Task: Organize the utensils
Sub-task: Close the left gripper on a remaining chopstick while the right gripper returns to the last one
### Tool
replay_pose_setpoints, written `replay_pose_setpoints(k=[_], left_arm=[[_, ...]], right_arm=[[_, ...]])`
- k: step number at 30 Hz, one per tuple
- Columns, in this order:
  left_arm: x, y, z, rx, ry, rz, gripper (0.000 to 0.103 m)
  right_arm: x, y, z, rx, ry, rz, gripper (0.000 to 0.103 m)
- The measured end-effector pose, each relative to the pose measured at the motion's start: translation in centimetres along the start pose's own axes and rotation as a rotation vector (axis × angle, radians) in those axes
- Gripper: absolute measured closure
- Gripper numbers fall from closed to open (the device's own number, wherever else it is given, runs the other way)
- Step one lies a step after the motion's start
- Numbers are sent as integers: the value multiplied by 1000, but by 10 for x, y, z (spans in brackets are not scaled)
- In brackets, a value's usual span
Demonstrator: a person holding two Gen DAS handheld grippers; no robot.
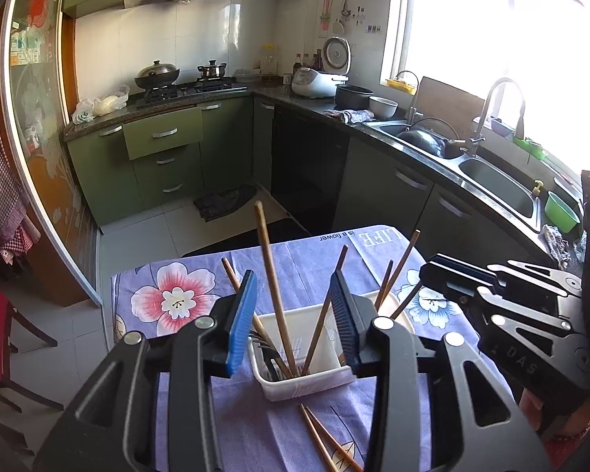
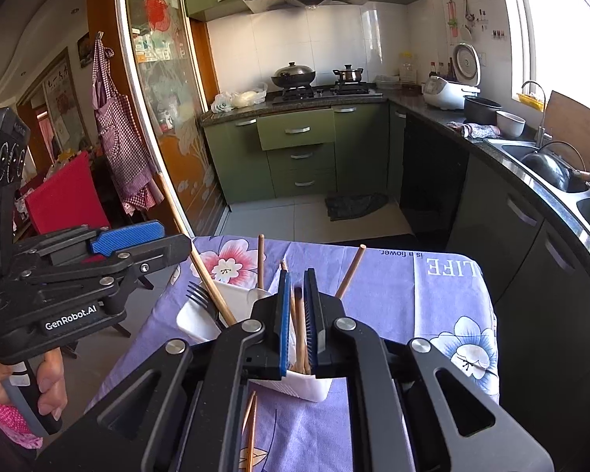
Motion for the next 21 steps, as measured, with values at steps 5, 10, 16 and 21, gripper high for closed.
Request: replay_pose_setpoints(k=[5, 10, 16, 21], left_arm=[[-32, -9, 2, -6, -8, 22, 57], [-48, -51, 6, -9, 40, -30, 47], [-9, -136, 20, -83, 20, -224, 47], [38, -186, 31, -166, -5, -370, 50]], right_arm=[[-46, -11, -4, -9, 20, 75, 82], [-90, -51, 6, -7, -2, 117, 77], [-107, -118, 54, 106, -73, 87, 70], [-102, -155, 86, 199, -63, 30, 70]])
Point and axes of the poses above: each gripper's, at about its wrist camera, not at the fingertips, and x roughly the way its jaws point, z to its right, y to its top, the point moved 7 cm from there along x, roughly the way its jaws point, and after that the axes turned 7 degrees about x, right-handed, at the moved point
